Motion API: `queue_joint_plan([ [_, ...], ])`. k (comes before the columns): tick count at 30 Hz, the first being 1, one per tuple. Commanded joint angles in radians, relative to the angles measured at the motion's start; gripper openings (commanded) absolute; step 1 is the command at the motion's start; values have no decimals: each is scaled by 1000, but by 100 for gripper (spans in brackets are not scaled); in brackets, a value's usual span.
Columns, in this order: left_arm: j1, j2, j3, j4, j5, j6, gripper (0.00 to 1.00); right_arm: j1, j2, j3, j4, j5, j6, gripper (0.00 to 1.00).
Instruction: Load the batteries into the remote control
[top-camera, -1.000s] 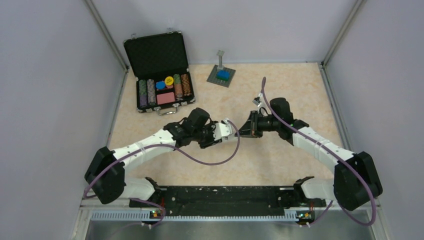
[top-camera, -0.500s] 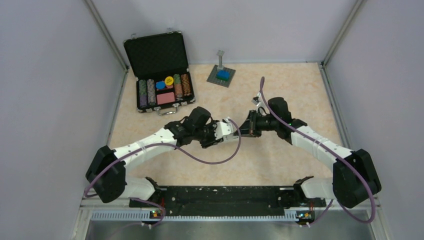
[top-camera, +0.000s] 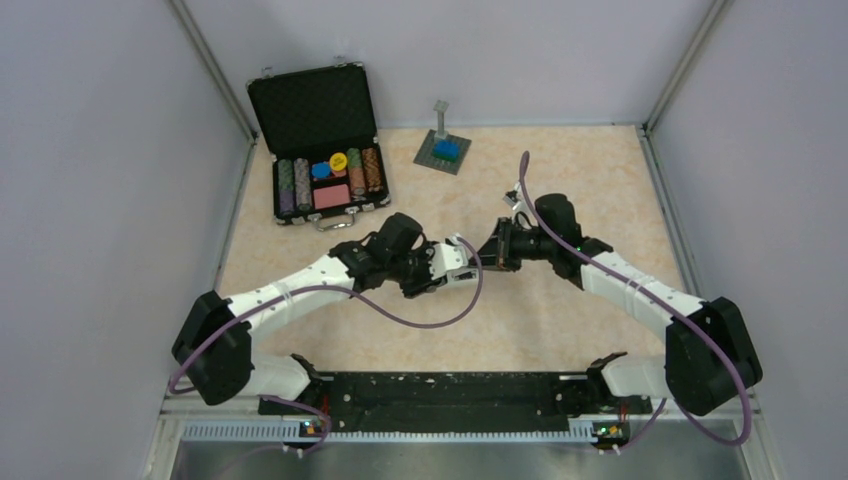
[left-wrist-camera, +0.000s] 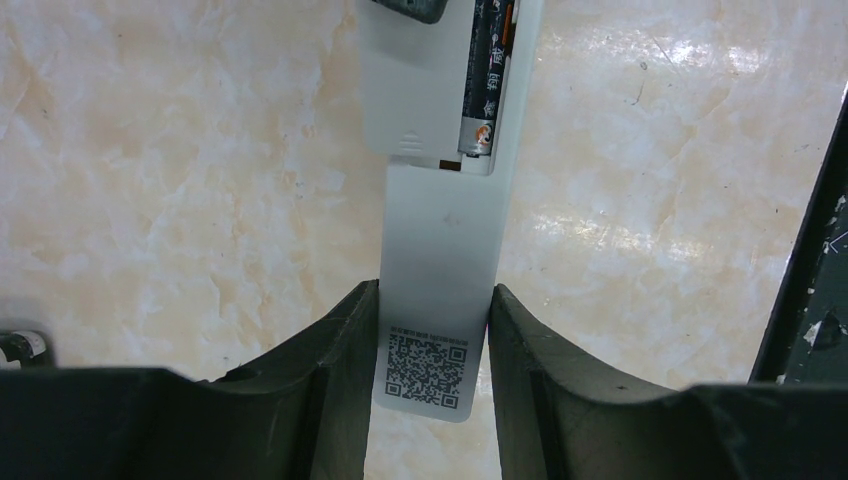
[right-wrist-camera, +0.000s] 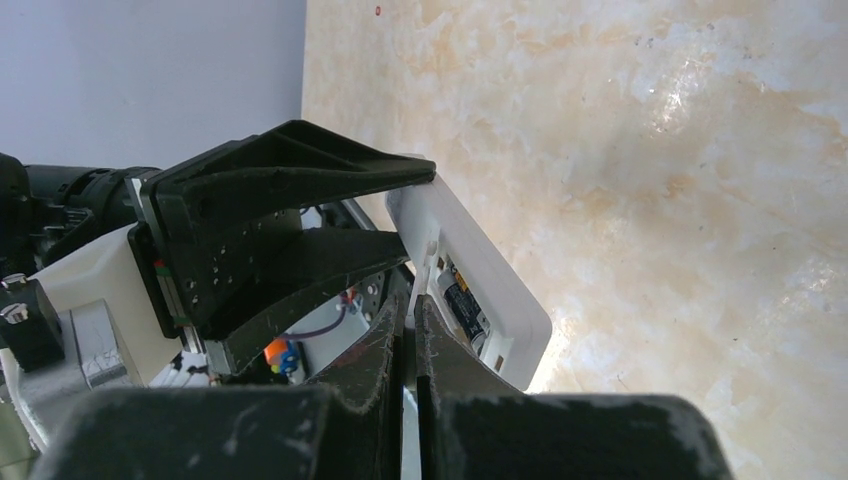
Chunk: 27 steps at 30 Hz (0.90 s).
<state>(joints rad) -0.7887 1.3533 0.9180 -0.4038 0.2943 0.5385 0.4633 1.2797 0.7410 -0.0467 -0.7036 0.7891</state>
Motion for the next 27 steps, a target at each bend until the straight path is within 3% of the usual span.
queue_joint_plan([
  [1,-6,13,53,21,17,-31,0,23,10,10,27,6,-3,0],
  [27,-6,13,52,19,-3,-44,0,30,0,4,-30,47,-22,0],
])
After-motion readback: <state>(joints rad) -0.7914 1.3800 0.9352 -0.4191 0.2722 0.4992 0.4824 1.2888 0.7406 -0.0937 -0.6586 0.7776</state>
